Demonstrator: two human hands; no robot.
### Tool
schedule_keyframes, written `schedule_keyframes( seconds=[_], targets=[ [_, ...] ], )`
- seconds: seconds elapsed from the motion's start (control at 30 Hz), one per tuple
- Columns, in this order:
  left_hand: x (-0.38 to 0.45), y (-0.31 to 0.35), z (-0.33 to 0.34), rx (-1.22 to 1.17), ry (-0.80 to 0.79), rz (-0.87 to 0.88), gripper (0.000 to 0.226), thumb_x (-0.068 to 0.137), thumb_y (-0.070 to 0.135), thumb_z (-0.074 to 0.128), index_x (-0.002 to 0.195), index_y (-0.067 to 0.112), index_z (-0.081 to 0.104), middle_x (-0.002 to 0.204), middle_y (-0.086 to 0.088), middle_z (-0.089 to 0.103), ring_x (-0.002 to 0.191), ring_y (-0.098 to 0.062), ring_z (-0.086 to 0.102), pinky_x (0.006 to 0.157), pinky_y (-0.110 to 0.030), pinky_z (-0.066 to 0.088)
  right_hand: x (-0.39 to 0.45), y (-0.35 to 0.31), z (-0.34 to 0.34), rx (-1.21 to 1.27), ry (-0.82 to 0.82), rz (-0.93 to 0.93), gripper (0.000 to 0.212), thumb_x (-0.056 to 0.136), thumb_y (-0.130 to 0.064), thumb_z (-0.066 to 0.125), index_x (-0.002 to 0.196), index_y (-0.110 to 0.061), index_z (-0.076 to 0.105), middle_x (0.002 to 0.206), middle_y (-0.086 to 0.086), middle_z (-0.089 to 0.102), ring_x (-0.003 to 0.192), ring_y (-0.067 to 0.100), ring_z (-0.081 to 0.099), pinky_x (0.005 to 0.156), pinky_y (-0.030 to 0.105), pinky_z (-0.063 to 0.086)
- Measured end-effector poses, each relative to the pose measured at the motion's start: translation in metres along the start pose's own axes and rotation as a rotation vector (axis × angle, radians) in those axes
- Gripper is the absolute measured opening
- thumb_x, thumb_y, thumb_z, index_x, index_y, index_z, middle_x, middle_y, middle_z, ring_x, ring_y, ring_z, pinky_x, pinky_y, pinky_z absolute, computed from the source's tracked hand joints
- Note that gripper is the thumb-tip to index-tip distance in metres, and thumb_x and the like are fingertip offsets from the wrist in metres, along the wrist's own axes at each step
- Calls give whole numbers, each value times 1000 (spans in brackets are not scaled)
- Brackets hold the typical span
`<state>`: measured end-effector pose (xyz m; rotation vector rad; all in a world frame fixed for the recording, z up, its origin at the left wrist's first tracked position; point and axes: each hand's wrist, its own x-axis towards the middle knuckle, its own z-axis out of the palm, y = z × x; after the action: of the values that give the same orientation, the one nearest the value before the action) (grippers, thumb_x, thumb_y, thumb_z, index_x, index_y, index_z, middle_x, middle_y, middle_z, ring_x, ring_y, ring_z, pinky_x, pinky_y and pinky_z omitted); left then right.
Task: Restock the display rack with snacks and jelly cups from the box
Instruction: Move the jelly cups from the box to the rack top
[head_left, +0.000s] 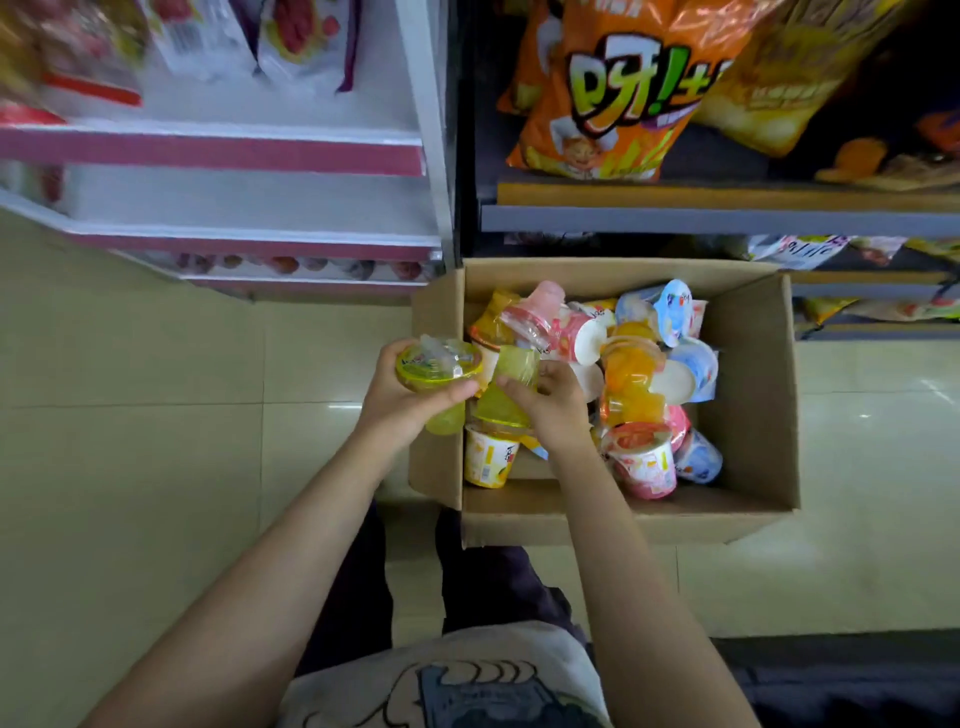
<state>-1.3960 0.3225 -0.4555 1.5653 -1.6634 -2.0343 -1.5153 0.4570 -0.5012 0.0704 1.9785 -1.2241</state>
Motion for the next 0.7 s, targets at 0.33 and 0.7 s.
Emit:
schedule_keyframes(
  seconds=[0.33, 0.7],
  targets=[
    [-38, 125, -108, -147, -103, 158, 71, 44, 56, 83, 107, 32, 58, 89, 15, 74, 83, -4, 69, 69, -24, 53, -116, -180, 57, 238, -86, -183, 9, 93, -29, 65, 98, -23, 68, 94, -10, 69, 83, 3, 70, 67, 17, 51],
    [-43, 277, -368, -130, 50, 513, 55, 76, 27, 84, 110, 20, 42, 90, 4, 60, 50, 3, 62, 44, -16, 48, -197, -355, 262, 182, -68, -697, 26, 79, -9, 81, 100, -16, 67, 89, -3, 73, 80, 7, 66, 74, 20, 51]
  ],
)
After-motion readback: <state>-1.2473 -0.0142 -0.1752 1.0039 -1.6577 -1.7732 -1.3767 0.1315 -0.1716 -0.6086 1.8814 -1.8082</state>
